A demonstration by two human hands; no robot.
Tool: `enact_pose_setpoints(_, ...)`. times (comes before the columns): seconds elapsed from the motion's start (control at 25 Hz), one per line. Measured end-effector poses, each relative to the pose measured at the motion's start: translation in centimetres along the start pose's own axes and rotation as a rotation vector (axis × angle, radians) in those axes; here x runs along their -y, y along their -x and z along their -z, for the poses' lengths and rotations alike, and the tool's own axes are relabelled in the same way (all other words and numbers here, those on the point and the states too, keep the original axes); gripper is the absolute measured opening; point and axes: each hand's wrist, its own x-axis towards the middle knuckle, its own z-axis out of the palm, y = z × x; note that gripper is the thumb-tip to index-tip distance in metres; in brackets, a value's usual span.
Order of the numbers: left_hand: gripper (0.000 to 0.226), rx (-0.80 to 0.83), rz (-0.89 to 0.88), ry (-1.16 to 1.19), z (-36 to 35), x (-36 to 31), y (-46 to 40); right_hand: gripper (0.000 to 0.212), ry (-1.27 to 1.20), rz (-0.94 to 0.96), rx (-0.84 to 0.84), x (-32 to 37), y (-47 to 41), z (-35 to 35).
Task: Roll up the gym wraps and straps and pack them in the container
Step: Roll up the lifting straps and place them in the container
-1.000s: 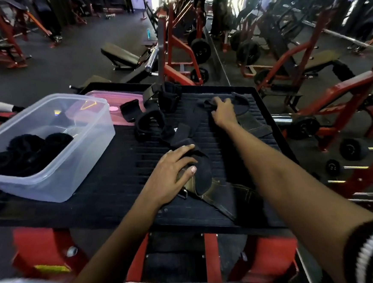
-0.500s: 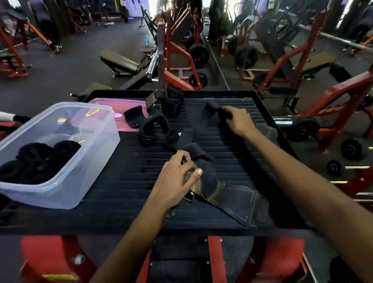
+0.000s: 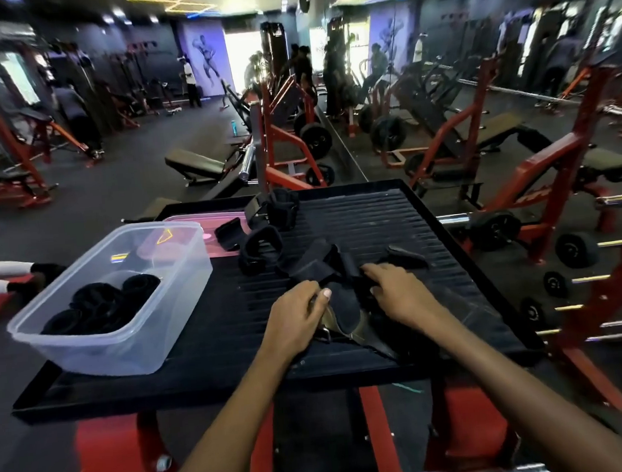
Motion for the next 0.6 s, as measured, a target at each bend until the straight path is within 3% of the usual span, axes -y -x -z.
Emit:
enact_pose_setpoints(0.12,0.046,-0.049,0.077,0.178,1.4,0.0,0.4,0.039,0.022,0.100,-0.199,2.2,0.6,-0.3)
enact_pose_setpoints(0.28,0.048,0.050,0.215,-0.097,4.0,2.3,2.0,0.021,-0.003,0.428,-0.343,4.4,-0.3,-0.9)
enact_pose_setpoints(0.32,0.045,0.035,0.260,-0.153,4.6,2.6,2.4,0.021,-0.065,0.444,-0.293,5.3,-0.6,-1.1)
enact_pose_setpoints(0.4,0.044,-0.006,0.371,-0.190,5.6,2.8,3.0,0.038,-0.145,0.358,-0.023,7.5,-1.5,-1.9)
enact_pose_setpoints(0.44,0.043,0.009,0.429,-0.190,5.9,2.8,3.3,0.052,-0.141,0.296,0.120,8.4,-2.2,-2.6)
enact_pose_setpoints(0.52,0.041,0.128,0.511,-0.172,6.1,2.6,3.9,0.066,-0.161,0.235,0.251,9.6,-3.7,-3.9)
enact_pose_setpoints(0.6,0.053,0.248,0.550,-0.145,6.3,2.2,4.6,0.046,-0.277,0.180,0.227,10.6,-4.7,-4.3)
